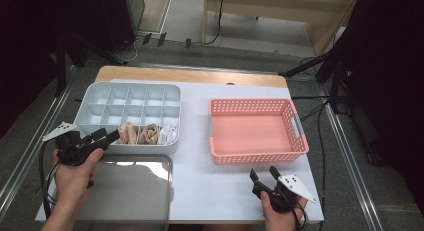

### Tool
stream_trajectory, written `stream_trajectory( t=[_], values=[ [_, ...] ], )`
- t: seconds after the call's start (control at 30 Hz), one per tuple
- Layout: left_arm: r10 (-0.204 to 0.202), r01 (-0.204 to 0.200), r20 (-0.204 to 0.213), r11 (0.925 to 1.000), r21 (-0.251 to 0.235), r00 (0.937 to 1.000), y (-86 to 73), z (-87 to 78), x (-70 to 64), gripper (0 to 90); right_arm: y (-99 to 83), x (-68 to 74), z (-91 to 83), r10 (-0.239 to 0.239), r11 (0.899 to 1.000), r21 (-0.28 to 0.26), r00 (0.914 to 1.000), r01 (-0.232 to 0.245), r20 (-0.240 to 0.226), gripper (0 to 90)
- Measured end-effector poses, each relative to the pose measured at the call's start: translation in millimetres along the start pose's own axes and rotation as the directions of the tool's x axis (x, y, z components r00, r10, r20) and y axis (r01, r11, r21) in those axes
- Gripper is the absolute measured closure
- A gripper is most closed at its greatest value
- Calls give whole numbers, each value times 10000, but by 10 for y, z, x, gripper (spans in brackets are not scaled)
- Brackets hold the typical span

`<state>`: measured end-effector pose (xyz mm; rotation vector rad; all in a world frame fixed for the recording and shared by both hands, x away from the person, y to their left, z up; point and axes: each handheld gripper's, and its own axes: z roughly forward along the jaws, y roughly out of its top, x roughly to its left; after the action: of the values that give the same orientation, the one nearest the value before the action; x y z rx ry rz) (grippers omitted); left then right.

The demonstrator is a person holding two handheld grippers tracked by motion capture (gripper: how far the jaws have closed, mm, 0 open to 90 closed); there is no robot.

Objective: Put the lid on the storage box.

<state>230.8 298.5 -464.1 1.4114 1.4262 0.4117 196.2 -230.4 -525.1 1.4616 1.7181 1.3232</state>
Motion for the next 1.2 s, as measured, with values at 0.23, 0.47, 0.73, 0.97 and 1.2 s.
stream_trajectory(
  t=[0.23,0.47,0.73,0.97,1.2],
  values=[
    [366,-366,-28,9989,-297,9993,-106,-250,70,380,-11,252,31,-303,9993,218,9989,311,-354,288],
    [469,-475,-167,9981,-389,9988,-222,-445,186,351,-32,391,55,-611,9979,173,9972,619,-426,297],
    [393,-404,-274,9983,-431,9989,-334,-664,305,336,-35,517,36,-594,9982,47,9961,598,-657,321],
    [14,-48,-612,9985,-549,9981,-402,-892,511,336,-43,719,-8,-748,9972,-59,9938,745,-822,374],
    [-460,411,-1055,9980,-481,9934,-586,-1101,719,349,-50,896,-26,-796,9968,51,9928,804,-900,406]
  ],
)
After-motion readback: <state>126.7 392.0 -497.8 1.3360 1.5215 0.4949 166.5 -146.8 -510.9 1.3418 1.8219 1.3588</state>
